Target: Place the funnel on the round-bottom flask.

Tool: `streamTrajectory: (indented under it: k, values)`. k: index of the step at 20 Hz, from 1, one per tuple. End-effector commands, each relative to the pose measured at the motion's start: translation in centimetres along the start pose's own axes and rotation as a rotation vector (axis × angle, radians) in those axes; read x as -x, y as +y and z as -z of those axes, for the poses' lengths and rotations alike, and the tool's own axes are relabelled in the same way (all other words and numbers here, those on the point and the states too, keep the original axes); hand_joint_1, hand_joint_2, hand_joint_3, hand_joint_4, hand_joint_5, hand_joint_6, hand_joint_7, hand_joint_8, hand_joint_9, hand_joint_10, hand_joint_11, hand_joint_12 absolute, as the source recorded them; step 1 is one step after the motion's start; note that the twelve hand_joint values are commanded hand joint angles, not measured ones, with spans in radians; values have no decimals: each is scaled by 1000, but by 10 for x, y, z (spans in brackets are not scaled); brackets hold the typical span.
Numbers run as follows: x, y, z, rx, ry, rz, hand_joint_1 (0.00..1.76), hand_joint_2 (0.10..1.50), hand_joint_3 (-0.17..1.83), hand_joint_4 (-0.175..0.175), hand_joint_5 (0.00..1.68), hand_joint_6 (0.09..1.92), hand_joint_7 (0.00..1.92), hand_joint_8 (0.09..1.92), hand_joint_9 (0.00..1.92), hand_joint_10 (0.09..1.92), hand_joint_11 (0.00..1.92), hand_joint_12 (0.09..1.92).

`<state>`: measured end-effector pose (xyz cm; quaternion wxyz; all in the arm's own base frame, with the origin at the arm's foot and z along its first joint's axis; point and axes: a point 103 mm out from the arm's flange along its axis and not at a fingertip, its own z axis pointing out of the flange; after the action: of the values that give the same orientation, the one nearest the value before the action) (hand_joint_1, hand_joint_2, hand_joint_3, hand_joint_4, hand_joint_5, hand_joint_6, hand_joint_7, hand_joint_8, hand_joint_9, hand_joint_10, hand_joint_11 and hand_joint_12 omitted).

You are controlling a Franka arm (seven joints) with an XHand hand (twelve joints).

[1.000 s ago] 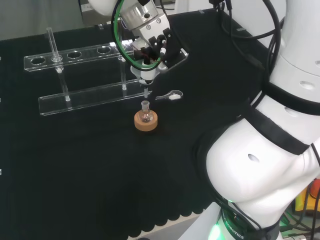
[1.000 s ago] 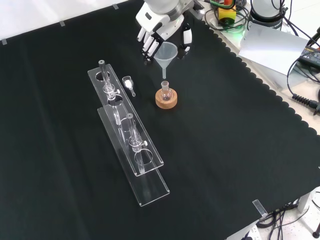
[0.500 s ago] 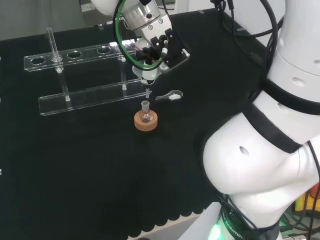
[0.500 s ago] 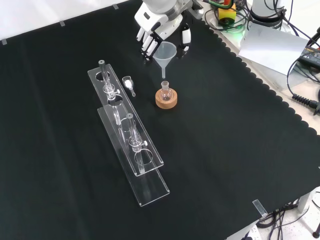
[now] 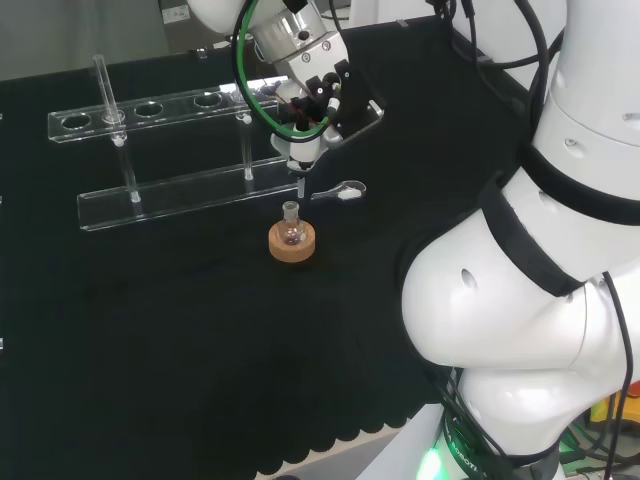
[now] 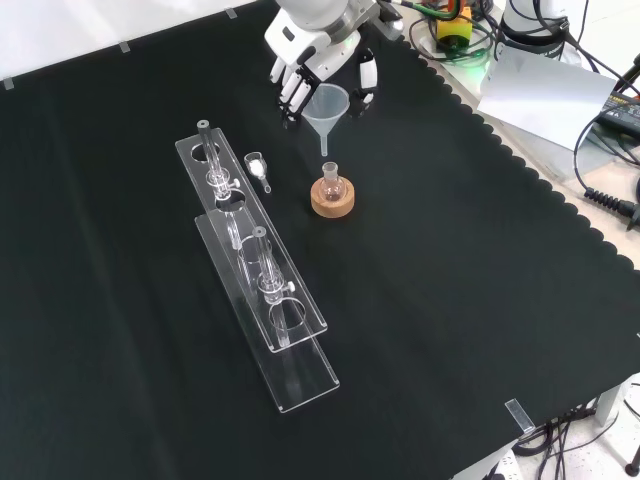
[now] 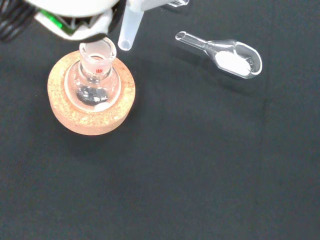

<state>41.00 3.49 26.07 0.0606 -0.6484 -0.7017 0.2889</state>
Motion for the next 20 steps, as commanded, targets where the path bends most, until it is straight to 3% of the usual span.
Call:
streamTrajectory:
  k: [1, 20]
  values:
    - [-15, 7, -2, -7, -25, 23, 917, 698, 798, -36, 536, 594, 534, 655, 965, 454, 550, 1284]
    - [-17, 8, -2, -1, -26, 31, 918, 697, 798, -37, 537, 600, 534, 659, 964, 456, 551, 1285]
